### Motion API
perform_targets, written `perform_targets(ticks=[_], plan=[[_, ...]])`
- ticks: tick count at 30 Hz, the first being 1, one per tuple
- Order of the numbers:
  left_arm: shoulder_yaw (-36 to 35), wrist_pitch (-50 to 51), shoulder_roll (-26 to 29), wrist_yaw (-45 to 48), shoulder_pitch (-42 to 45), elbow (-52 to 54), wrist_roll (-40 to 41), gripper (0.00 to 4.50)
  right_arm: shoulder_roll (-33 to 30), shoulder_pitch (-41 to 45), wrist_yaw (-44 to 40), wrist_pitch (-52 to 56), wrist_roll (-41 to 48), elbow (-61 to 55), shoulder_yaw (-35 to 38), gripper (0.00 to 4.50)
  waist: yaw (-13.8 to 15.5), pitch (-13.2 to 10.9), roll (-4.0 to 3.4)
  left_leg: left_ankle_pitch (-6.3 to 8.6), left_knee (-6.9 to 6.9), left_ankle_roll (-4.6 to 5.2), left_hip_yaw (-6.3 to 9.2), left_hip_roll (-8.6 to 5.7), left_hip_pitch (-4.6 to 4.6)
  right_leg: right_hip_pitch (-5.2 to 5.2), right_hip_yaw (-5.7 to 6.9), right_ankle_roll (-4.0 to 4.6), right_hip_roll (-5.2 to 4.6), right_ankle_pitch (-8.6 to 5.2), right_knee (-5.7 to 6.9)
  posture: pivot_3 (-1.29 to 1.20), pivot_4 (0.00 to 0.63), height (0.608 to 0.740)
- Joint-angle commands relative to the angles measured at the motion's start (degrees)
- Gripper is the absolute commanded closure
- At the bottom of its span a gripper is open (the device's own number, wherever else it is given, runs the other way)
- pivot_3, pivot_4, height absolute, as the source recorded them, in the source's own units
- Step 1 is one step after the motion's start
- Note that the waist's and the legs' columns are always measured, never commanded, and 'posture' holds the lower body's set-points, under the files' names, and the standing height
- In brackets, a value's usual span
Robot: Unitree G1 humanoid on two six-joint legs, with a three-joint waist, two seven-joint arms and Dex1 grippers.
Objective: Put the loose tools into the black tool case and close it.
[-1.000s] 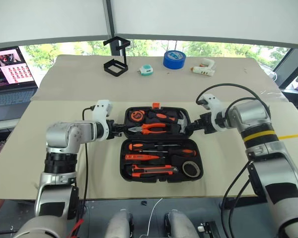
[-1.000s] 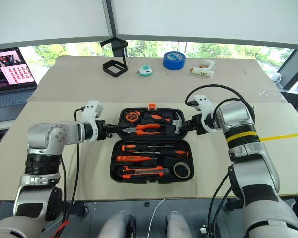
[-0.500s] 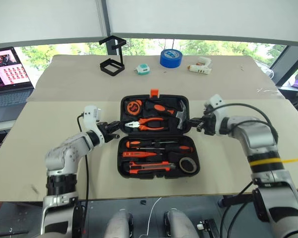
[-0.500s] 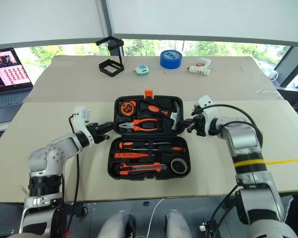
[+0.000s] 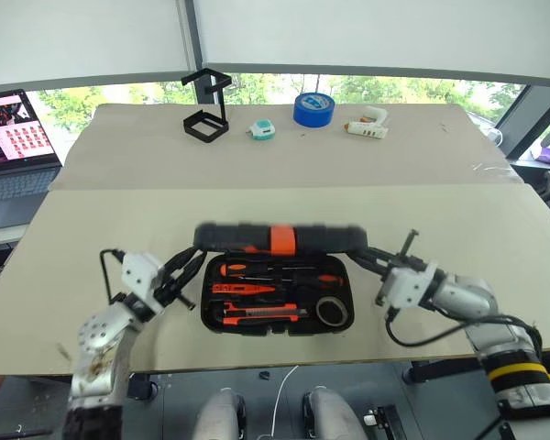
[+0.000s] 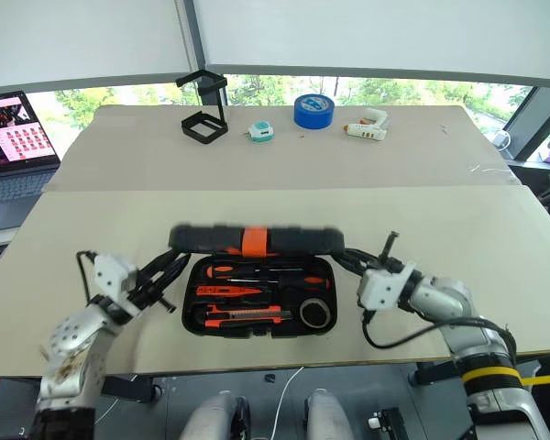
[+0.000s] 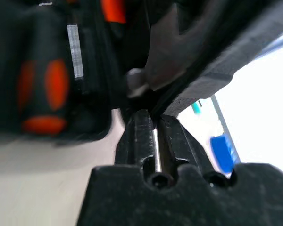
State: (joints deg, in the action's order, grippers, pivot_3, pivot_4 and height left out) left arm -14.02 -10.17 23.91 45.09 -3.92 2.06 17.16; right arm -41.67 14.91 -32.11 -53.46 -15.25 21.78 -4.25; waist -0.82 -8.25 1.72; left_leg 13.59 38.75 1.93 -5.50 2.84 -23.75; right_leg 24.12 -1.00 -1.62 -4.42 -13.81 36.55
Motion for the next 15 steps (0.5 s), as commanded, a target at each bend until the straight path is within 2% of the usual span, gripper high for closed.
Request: perform_targets(ticks=[1,5,6,7,11,12,13,15], plan=[[-1.7,-3.28,2.07,1.02,-2.74,1.69,0.55,1.85,-1.09,-1.54,1.31,-3.7,-0.92,1.49,-1.15,2.66,0.21,0.0,0.0,0.0,0.03,0.01,0.01,0.01,0.01,-0.05,0.03,0.0,-0.03,0.0,0.0,0.0,0.15,0.74],[-3.53,-0.84,3.73,-1.26,-4.02,1.98,0.97,0.47,-2.43,-3.04,0.83,-2.81,1.55,1.62,-1.21,1.41,0.19,0.01,0.01,-0.02,0.12,0.07,0.01,0.0,0.07,-0.1,-0.02,0.0,-0.09,0.01,0.1,0.0,0.15,0.74],[-4.13,1.43,4.69,-1.75,-3.39,2.14,1.76,0.08,-3.27,-4.37,-1.88,-0.12,5.8,0.55,-1.3,1.02,0.17,0.01,0.02,-0.02,0.11,0.07,0.02,0.01,0.13,-0.14,-0.02,-0.01,-0.07,0.01,0.12,0.0,0.15,0.74],[-4.41,2.93,5.38,-2.04,-2.93,2.27,2.33,0.08,-3.86,-5.28,-3.81,1.82,8.86,-0.25,-1.42,1.02,0.29,0.01,0.02,-0.02,0.1,0.07,0.03,0.02,0.22,-0.2,-0.02,0.0,-0.06,0.01,0.12,0.0,0.15,0.74],[-2.68,12.94,9.55,-1.75,2.63,5.14,5.19,0.0,-9.03,-13.62,-15.28,17.04,28.05,-12.28,-0.29,1.85,0.82,-0.01,0.01,-0.01,0.02,0.08,0.12,0.09,0.45,-0.48,0.06,0.04,-0.04,-0.04,0.09,0.0,0.15,0.74],[-1.66,15.37,10.39,-1.57,4.88,5.3,5.55,0.0,-10.94,-16.14,-18.28,21.73,32.2,-16.29,-0.05,2.39,1.02,-0.01,0.0,-0.01,0.03,0.08,0.17,0.1,0.48,-0.56,0.09,0.04,-0.06,-0.04,0.08,0.0,0.15,0.74],[-0.84,17.08,10.88,-1.54,6.51,5.11,5.46,0.0,-12.35,-17.92,-20.09,24.54,34.18,-19.33,0.12,2.63,1.23,-0.01,0.0,-0.01,0.03,0.08,0.22,0.09,0.54,-0.64,0.13,0.04,-0.07,-0.04,0.08,0.0,0.15,0.74],[1.7,19.37,11.8,-0.59,10.73,3.36,4.3,0.53,-15.32,-21.39,-23.32,29.92,37.16,-25.95,0.08,3.33,1.32,0.0,0.01,0.0,0.05,0.09,0.26,0.1,0.78,-0.94,0.14,0.04,-0.08,-0.04,0.03,0.0,0.15,0.74]])
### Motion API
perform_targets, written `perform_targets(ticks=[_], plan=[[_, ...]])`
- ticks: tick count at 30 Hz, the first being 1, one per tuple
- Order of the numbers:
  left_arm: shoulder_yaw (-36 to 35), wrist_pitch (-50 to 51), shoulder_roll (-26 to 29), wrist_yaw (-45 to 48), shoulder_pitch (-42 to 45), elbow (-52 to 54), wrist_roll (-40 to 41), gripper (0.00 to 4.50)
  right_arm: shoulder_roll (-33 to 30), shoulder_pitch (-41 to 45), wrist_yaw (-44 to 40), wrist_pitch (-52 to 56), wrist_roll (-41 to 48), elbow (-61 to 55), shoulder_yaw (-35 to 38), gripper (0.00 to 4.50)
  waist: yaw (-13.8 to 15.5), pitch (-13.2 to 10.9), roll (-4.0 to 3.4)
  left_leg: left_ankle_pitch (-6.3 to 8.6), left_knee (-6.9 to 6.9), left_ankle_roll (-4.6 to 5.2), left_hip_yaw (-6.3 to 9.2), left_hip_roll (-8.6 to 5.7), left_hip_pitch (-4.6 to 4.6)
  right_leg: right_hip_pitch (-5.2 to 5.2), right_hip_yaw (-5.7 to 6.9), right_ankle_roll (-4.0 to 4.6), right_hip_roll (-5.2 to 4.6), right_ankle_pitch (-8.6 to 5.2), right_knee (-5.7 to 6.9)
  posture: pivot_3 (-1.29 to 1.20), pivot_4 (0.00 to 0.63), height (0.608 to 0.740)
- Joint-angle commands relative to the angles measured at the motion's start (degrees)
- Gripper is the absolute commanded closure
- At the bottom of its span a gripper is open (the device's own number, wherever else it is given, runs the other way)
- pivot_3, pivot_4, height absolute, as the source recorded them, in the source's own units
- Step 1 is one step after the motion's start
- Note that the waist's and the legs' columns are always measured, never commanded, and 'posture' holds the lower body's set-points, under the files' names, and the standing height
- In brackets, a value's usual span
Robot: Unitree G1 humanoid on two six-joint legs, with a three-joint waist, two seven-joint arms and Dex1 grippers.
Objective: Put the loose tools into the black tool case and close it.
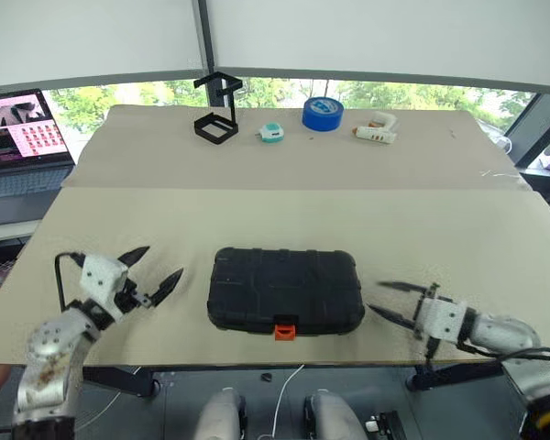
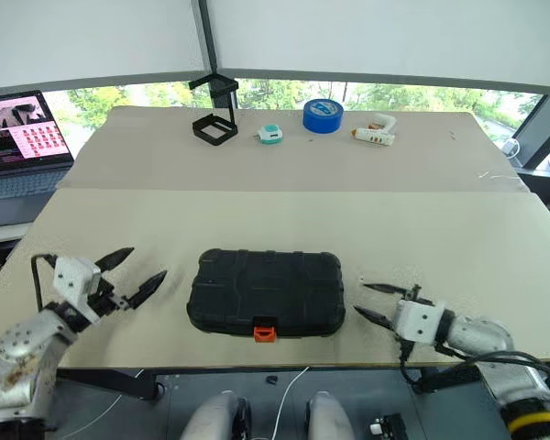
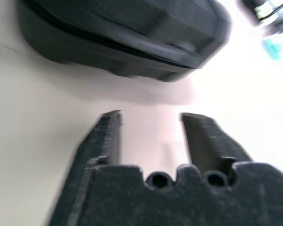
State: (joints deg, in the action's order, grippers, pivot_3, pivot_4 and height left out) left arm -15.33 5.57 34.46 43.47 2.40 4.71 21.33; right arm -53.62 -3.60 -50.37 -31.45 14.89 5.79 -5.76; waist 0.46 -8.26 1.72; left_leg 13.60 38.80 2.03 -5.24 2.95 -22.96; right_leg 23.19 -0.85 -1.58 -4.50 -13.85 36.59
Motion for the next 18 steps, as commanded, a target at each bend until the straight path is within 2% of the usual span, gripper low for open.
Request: perform_targets(ticks=[1,3,4,11,15,18], plan=[[4.29,4.62,1.63,1.54,6.6,-0.41,-0.5,0.8,-4.16,-3.92,-6.03,9.4,7.5,-12.5,1.56,3.7,0.03,0.02,0.01,0.02,-0.01,0.02,-0.01,0.0,0.1,-0.11,-0.01,0.0,0.0,0.0,-0.04,0.0,0.15,0.74],[6.87,5.55,2.29,2.6,11.21,-3.65,-2.31,1.6,-5.0,-5.58,-7.22,14.53,8.88,-17.27,0.96,4.45,-0.07,0.02,0.02,0.02,-0.02,0.02,-0.02,0.0,0.1,-0.07,-0.01,0.01,0.04,-0.01,-0.04,0.0,0.15,0.74],[7.88,5.95,2.54,3.24,12.83,-5.11,-2.93,1.8,-4.7,-5.79,-7.53,15.56,8.42,-18.6,0.59,4.5,-0.08,0.02,0.02,0.02,-0.03,0.02,-0.02,0.0,0.1,-0.05,-0.01,0.02,0.06,-0.02,-0.03,0.0,0.15,0.74],[13.6,2.77,1.92,5.39,21.6,-18.57,-8.92,4.39,-1.0,-3.06,-8.53,24.39,5.54,-24.11,-2.81,4.5,-0.12,0.0,0.05,0.03,-0.03,0.01,-0.05,-0.11,-0.02,0.07,0.01,0.03,0.15,-0.05,-0.04,0.0,0.15,0.74],[15.9,0.66,1.04,7.53,22.9,-23.93,-10.59,4.39,0.8,1.07,-8.95,30.36,3.86,-25.23,-5.25,4.5,0.09,0.0,0.06,0.02,0.05,0.01,-0.04,-0.12,-0.12,0.12,0.04,0.03,0.15,-0.04,-0.03,0.0,0.15,0.74],[15.93,0.77,0.43,8.59,21.26,-23.83,-10.06,4.39,4.55,4.98,-7.04,32.99,2.77,-23.86,-5.8,4.5,0.09,-0.06,0.16,0.02,0.05,0.02,-0.04,-0.12,-0.26,0.25,0.06,0.03,0.15,-0.04,-0.03,0.0,0.15,0.74]])
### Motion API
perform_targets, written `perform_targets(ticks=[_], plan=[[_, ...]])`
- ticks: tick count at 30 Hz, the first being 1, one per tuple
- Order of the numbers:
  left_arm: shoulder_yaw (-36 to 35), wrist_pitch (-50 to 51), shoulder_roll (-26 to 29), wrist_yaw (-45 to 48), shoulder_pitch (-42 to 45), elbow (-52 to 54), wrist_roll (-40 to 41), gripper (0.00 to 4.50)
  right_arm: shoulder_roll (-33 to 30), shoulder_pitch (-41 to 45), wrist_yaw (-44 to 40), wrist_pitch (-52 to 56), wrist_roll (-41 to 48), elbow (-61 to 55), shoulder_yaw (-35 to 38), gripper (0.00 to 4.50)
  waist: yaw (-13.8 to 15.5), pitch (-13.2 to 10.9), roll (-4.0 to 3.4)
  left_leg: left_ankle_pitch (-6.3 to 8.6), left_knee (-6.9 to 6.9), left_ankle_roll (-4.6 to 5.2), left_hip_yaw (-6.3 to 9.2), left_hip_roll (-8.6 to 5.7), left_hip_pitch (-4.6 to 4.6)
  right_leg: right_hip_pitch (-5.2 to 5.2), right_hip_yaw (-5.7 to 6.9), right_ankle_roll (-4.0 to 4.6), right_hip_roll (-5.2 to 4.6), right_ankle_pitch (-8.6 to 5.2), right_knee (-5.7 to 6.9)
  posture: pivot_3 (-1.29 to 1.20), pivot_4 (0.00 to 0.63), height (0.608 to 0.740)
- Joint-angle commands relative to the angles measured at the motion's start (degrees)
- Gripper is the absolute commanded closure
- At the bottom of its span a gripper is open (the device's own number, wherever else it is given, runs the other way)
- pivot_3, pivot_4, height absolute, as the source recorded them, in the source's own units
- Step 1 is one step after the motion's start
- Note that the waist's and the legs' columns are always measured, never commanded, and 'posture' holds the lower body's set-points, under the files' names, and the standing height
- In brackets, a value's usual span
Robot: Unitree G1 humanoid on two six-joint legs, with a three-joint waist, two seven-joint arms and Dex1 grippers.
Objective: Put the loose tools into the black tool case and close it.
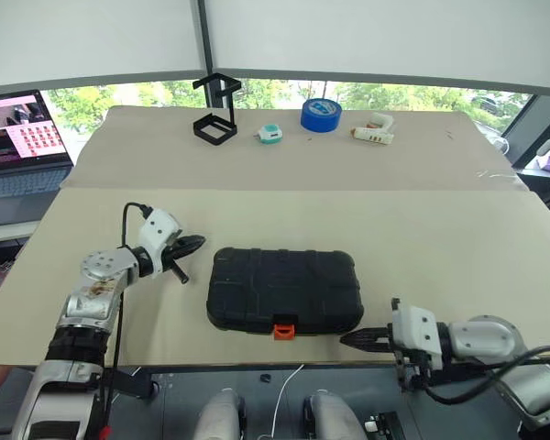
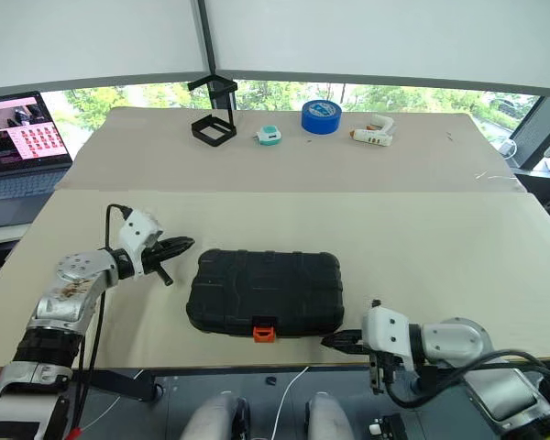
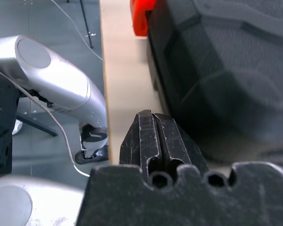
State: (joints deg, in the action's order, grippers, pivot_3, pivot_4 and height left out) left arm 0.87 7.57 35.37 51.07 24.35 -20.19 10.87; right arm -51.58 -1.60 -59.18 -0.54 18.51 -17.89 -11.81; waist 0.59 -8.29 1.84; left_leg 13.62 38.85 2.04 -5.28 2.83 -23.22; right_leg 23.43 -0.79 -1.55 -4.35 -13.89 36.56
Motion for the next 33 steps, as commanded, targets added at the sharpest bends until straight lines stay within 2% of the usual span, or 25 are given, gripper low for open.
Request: perform_targets(ticks=[1,8,16,21,24,28,31,33], plan=[[-0.5,-0.6,-0.66,1.03,-1.6,1.69,0.79,4.39,3.8,4.44,2.48,2.71,-1.58,0.6,0.15,4.5,-0.14,-0.03,0.06,0.0,0.02,0.0,0.0,0.01,-0.06,0.07,-0.01,0.0,0.0,0.0,0.05,0.0,0.15,0.74],[-1.98,1.54,-1.02,0.89,-8.93,6.4,2.12,4.39,10.67,13.46,4.64,1.28,-7.12,9.53,0.23,4.5,-0.6,-0.03,0.07,-0.01,0.02,-0.01,-0.06,0.02,0.0,0.15,-0.07,0.01,-0.01,0.0,0.2,0.0,0.15,0.74],[-6.62,3.95,-3.24,-0.82,-18.57,19.48,8.34,4.39,17.0,24.9,5.9,-4.52,-10.35,25.11,1.61,4.5,-1.28,-0.04,0.06,-0.01,-0.01,-0.01,-0.1,0.06,-0.03,0.22,-0.1,0.02,-0.07,0.01,0.2,0.0,0.15,0.74],[-9.41,3.9,-3.78,-1.58,-22.72,24.39,10.88,4.39,17.88,26.95,5.01,-5.59,-10.09,29.3,2.9,4.5,-1.12,-0.04,0.06,-0.01,-0.02,-0.01,-0.08,0.07,-0.1,0.27,-0.1,0.02,-0.08,0.01,0.22,0.0,0.15,0.74],[-13.4,5.62,0.48,2.42,-25.78,25.95,14.44,4.39,16.44,25.57,2.63,-3.92,-8.93,27.7,3.46,4.5,-1.28,-0.04,0.06,-0.01,-0.03,-0.01,-0.09,0.11,-0.1,0.28,-0.11,0.02,-0.09,0.01,0.22,0.0,0.15,0.74],[-17.2,15.68,8.31,10.3,-27.18,30.3,24.22,4.39,15.23,22.97,1.3,-0.88,-7.77,24.15,3.95,4.5,-1.33,-0.07,0.09,-0.02,-0.08,-0.03,-0.1,0.17,-0.23,0.57,-0.09,0.12,-0.07,-0.04,0.35,0.0,0.15,0.74],[-15.56,25.13,12.14,13.28,-23.7,36.39,32.51,4.39,14.99,20.63,0.98,1.8,-6.8,20.96,3.81,4.5,-0.92,-0.09,0.07,-0.03,-0.05,-0.05,-0.11,0.14,-0.3,0.62,-0.09,0.12,-0.12,-0.05,0.41,0.0,0.15,0.74],[-12.74,26.27,10.73,11.59,-18.85,37.49,32.55,4.39,15.25,19.59,1.21,2.92,-6.67,19.43,3.57,4.5,-0.64,-0.09,0.07,-0.04,0.0,-0.05,-0.12,0.1,-0.31,0.6,-0.1,0.1,-0.15,-0.04,0.4,0.0,0.15,0.74]])
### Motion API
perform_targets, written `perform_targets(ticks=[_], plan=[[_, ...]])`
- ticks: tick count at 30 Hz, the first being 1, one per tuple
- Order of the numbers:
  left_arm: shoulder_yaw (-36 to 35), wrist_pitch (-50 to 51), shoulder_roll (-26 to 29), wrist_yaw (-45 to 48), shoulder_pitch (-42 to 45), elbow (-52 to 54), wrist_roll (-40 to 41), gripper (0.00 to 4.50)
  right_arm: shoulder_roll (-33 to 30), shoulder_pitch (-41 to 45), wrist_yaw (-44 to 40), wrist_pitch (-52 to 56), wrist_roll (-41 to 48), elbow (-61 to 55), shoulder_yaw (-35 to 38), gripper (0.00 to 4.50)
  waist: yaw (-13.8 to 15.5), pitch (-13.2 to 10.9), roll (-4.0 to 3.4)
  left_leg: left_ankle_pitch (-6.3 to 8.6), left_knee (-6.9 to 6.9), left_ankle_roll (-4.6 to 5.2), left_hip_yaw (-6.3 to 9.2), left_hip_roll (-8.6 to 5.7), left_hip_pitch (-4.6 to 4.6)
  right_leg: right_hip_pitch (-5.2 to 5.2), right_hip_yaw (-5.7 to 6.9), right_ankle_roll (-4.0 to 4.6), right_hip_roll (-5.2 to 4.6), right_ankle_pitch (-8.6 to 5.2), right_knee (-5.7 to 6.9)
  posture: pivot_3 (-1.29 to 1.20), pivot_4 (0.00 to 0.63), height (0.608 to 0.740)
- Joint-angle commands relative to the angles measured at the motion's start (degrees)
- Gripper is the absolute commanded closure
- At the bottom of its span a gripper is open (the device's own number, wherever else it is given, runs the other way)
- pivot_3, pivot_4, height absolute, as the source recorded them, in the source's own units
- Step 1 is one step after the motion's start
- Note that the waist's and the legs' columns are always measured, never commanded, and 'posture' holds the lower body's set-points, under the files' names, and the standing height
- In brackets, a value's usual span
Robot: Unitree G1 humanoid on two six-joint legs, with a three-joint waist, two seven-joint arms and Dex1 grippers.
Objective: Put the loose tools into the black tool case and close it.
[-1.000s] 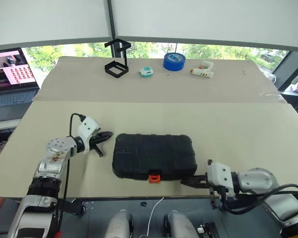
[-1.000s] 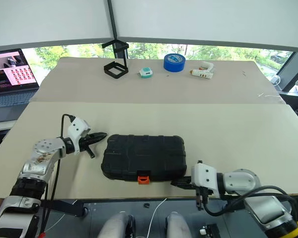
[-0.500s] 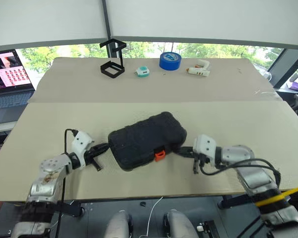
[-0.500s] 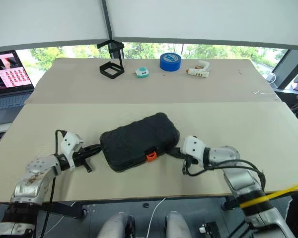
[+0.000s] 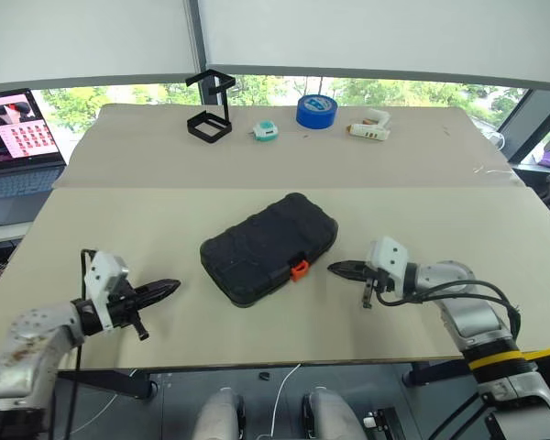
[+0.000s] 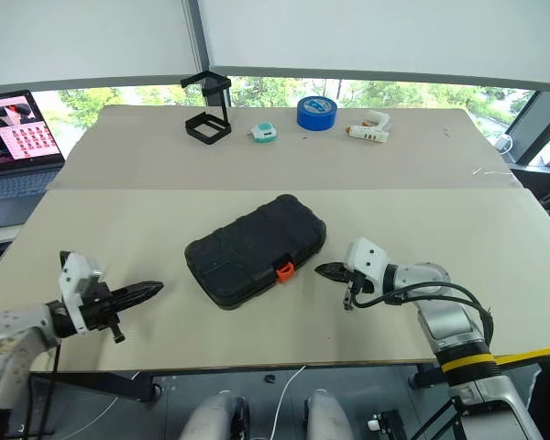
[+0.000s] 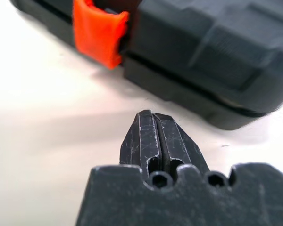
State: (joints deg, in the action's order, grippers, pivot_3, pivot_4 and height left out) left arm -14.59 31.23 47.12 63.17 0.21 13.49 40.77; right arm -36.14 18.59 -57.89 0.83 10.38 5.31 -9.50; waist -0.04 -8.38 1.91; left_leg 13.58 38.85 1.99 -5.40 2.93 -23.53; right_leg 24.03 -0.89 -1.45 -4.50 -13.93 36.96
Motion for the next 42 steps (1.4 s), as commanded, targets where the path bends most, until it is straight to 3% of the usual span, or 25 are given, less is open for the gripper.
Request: perform_targets(ticks=[1,5,11,15,20,27,37,42], plan=[[5.16,2.5,-2.94,-2.34,9.33,3.52,1.35,4.39,0.18,-1.13,0.15,2.06,1.39,-4.62,0.97,4.5,0.17,0.01,-0.02,0.0,0.0,0.0,-0.02,-0.02,0.01,0.0,-0.03,-0.01,0.0,0.0,0.0,0.0,0.15,0.74],[15.38,-1.26,-12.37,-9.97,24.28,-4.34,-9.37,4.39,2.11,-2.24,1.3,4.28,1.4,-7.75,0.03,4.5,1.02,0.02,0.03,-0.04,0.11,-0.04,0.05,-0.18,0.01,-0.16,0.06,-0.06,0.14,0.04,-0.02,0.0,0.15,0.74],[23.57,-7.62,-19.8,-10.95,31.89,-14.91,-18.72,4.39,3.81,-2.64,1.62,5.21,-0.06,-9.21,-1.54,4.5,-0.11,0.02,0.04,-0.05,0.03,-0.04,0.05,-0.21,-0.22,0.09,-0.12,-0.1,0.24,0.06,-0.11,0.0,0.15,0.74],[29.23,-9.09,-19.49,-10.8,32.43,-19.1,-26.01,4.39,5.36,-1.66,2.7,5.87,-0.39,-9.54,-2.17,4.5,-0.3,0.02,0.04,-0.05,0.02,-0.05,0.08,-0.18,-0.26,0.12,-0.08,-0.11,0.29,0.06,-0.12,0.0,0.15,0.74],[31.38,-4.06,-20.16,-12.84,29.97,-19.71,-28.35,4.39,6.66,-1.09,3.49,6.07,-0.94,-9.45,-2.89,4.5,-0.26,0.09,-0.02,-0.05,0.05,-0.05,0.12,-0.19,-0.07,-0.08,-0.07,-0.11,0.25,0.06,-0.09,0.0,0.15,0.74],[31.2,-1.14,-21.09,-15.12,27.7,-17.57,-28.79,4.39,8.18,-0.56,3.97,5.29,-0.8,-9.05,-3.09,4.5,-0.4,0.23,-0.21,-0.02,-0.07,-0.01,0.16,-0.17,0.68,-0.86,-0.03,-0.14,0.24,0.01,-0.22,0.0,0.15,0.74],[30.66,1.25,-20.72,-14.87,26.9,-17.48,-28.98,4.39,9.97,0.55,5.35,1.52,-2.21,-6.9,-2.26,4.5,-0.74,0.51,-0.42,-0.01,-0.11,-0.01,0.19,-0.15,0.73,-0.88,-0.04,-0.12,0.26,0.0,-0.21,0.0,0.15,0.74],[30.77,2.28,-20.56,-14.8,26.77,-17.41,-29.0,4.39,9.66,1.74,5.86,5.31,-3.78,-5.76,-3.15,4.5,-0.92,0.58,-0.43,-0.01,-0.12,-0.01,0.18,-0.13,0.8,-0.91,-0.05,-0.09,0.28,-0.01,-0.18,0.0,0.15,0.74]])
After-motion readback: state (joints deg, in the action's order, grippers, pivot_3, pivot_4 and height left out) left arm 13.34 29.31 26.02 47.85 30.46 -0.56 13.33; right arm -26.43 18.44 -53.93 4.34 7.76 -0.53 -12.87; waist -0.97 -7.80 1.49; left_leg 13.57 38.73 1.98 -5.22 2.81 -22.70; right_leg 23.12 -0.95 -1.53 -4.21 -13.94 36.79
